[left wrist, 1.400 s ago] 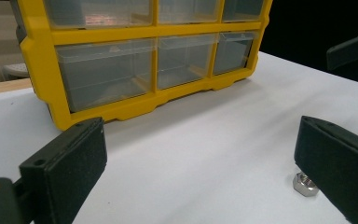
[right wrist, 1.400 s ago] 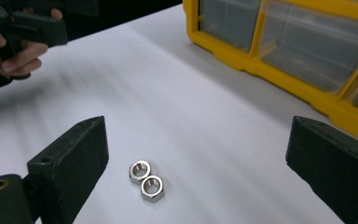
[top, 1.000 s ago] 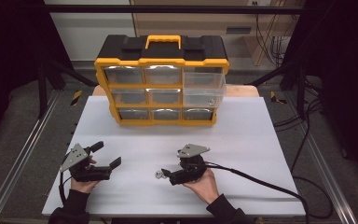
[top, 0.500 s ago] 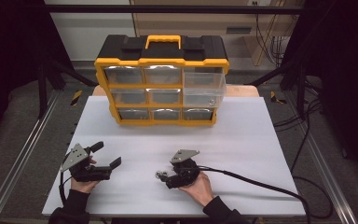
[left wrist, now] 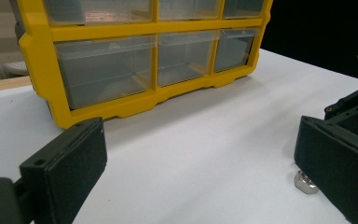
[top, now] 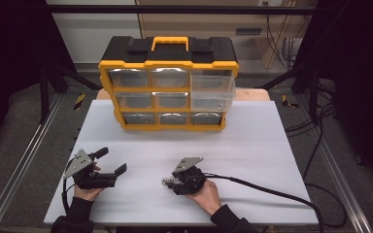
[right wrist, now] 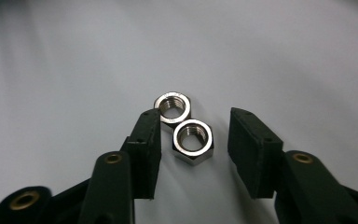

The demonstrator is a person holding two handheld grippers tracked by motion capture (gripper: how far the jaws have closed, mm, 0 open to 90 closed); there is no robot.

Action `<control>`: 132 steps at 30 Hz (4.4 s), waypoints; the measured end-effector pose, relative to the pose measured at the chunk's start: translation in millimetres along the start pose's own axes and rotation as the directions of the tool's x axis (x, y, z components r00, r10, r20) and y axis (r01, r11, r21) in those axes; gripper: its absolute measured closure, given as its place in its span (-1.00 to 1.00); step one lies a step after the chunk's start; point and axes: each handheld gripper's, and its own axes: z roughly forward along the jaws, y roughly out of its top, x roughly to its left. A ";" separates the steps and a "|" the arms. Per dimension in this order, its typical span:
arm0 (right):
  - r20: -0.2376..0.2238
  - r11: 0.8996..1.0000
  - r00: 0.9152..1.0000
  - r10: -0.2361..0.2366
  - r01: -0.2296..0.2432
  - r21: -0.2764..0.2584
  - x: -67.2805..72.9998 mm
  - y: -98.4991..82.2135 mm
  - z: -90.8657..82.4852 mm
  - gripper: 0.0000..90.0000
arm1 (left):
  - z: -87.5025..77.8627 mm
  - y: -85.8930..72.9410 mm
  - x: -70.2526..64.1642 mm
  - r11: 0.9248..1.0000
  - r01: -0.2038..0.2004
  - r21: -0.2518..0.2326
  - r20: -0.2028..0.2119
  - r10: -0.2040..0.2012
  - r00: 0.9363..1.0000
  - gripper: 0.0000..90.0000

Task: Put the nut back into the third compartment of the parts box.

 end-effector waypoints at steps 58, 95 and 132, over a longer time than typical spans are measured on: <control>0.087 0.958 0.996 -0.019 0.043 -0.284 -29.4 60.7 -132.5 0.56 | 2.0 -0.6 -1.0 1.000 -0.008 0.005 0.005 0.008 1.000 -0.95; 0.260 0.897 0.965 0.031 0.088 -0.434 -58.7 157.6 -241.8 0.56 | 1.0 -0.2 -0.8 1.000 -0.007 0.002 0.003 0.007 1.000 -0.95; 0.376 0.972 0.924 0.074 0.018 -0.234 -108.3 176.4 -210.8 0.55 | 1.1 -0.1 -0.6 1.000 -0.004 -0.001 0.004 0.004 1.000 -0.95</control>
